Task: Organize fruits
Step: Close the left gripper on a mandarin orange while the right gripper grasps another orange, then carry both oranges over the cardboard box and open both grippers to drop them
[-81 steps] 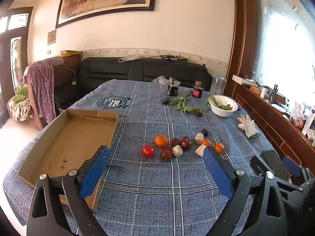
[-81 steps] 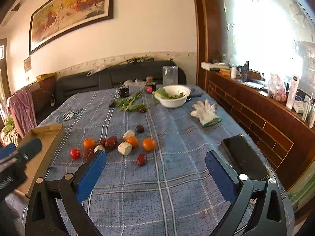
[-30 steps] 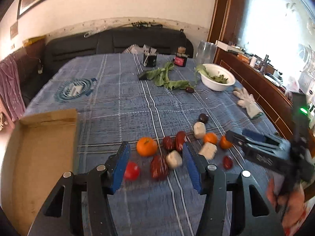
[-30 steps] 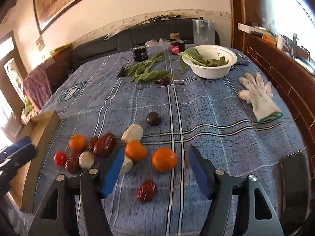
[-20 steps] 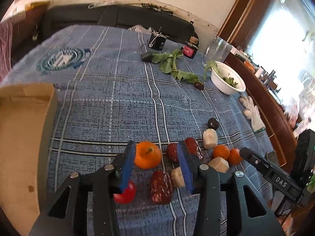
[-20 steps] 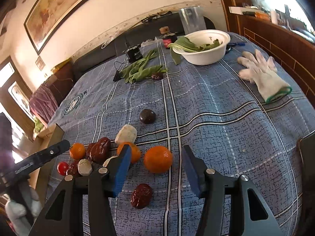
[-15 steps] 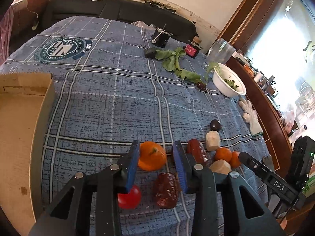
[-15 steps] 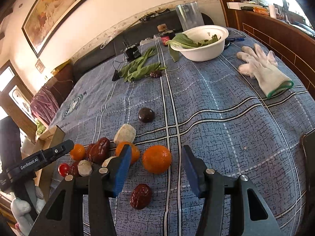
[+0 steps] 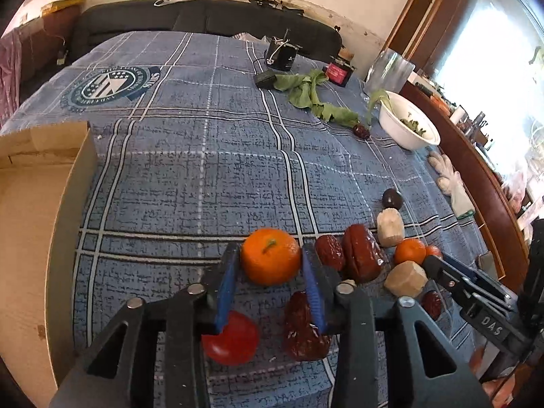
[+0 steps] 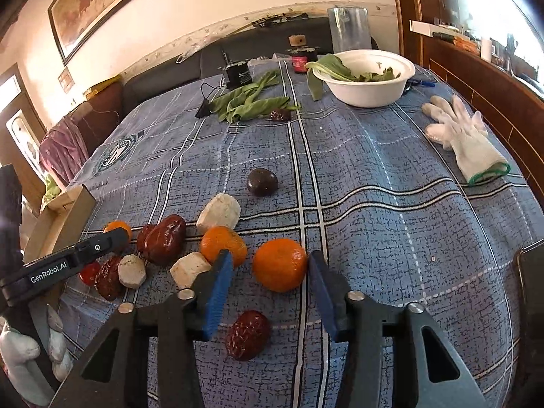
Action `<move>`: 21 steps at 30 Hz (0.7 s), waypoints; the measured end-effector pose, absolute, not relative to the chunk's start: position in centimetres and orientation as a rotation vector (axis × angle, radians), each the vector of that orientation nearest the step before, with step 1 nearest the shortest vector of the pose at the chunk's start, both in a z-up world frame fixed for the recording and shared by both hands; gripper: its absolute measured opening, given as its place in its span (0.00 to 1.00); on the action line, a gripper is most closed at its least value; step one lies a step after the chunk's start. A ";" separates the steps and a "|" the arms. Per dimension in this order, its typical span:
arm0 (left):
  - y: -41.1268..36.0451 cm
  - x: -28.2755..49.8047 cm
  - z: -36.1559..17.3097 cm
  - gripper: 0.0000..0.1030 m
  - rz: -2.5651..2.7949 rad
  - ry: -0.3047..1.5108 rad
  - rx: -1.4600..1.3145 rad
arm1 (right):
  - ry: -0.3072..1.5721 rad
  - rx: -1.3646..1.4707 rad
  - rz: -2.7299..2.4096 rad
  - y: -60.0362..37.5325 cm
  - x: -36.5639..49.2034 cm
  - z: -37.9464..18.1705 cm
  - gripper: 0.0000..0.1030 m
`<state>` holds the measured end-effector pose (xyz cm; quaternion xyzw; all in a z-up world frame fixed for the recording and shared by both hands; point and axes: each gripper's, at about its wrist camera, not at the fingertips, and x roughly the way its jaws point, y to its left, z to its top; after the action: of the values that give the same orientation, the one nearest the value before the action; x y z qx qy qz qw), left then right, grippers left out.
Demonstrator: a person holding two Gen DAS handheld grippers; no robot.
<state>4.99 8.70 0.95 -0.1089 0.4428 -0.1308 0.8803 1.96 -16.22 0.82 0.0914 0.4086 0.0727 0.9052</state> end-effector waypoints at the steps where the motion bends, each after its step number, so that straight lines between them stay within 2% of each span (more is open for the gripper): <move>1: 8.8 4.9 1.0 0.32 -0.272 0.921 -0.236 | 0.844 0.188 0.149 -16.2 2.0 0.8 0.40; 3: 9.0 4.8 1.0 0.31 -0.273 0.914 -0.250 | 0.844 0.188 0.146 -16.1 2.0 0.8 0.35; 15: 8.5 3.6 2.7 0.31 -0.257 0.805 -0.214 | 0.805 0.207 0.125 -16.5 1.2 1.3 0.33; 21: 9.1 1.4 4.3 0.31 -0.269 0.770 -0.240 | 0.753 0.204 0.147 -15.5 -0.7 3.7 0.33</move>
<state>1.38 9.12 4.30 -0.1164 0.3735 -0.1307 0.9110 -0.68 -15.50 3.69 0.0996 0.3666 0.0714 0.9223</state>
